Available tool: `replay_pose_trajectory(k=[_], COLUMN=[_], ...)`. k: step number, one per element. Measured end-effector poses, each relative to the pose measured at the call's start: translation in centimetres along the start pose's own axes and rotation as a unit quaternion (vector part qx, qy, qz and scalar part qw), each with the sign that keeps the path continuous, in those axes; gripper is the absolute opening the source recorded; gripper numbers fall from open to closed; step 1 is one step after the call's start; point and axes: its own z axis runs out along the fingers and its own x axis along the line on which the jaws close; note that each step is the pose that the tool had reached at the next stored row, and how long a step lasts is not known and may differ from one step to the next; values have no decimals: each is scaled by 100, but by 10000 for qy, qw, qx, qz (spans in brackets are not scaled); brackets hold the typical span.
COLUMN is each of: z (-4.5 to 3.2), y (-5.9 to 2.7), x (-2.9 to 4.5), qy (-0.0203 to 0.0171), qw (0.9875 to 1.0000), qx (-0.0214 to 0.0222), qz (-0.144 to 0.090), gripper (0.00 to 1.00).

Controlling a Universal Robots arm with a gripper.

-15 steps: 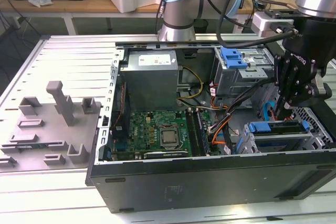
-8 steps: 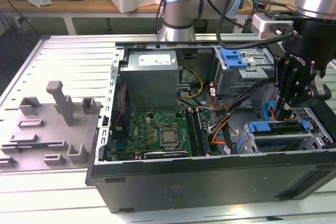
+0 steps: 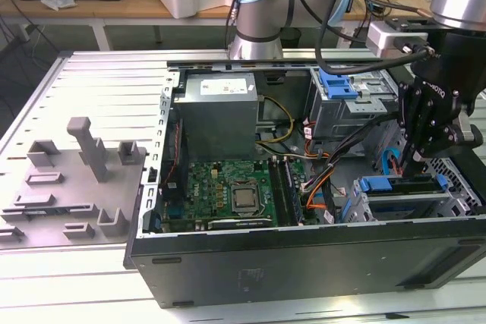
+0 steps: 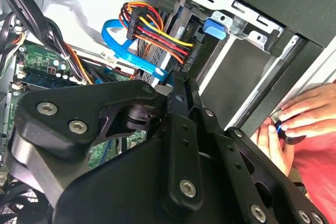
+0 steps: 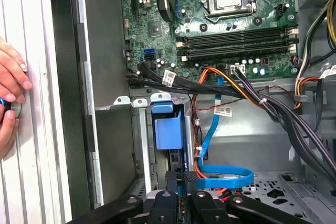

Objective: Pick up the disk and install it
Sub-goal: 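Insert the second disk wire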

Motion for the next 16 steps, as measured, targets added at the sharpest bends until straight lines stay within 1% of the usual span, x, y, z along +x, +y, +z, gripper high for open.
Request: replay_pose_trajectory(k=[12, 16], z=[27, 31], y=[-1, -1], x=[-5, -6], qy=[-3, -4], qw=[10000, 9999], qx=[13, 30], qz=[-72, -163], gripper=[16, 16])
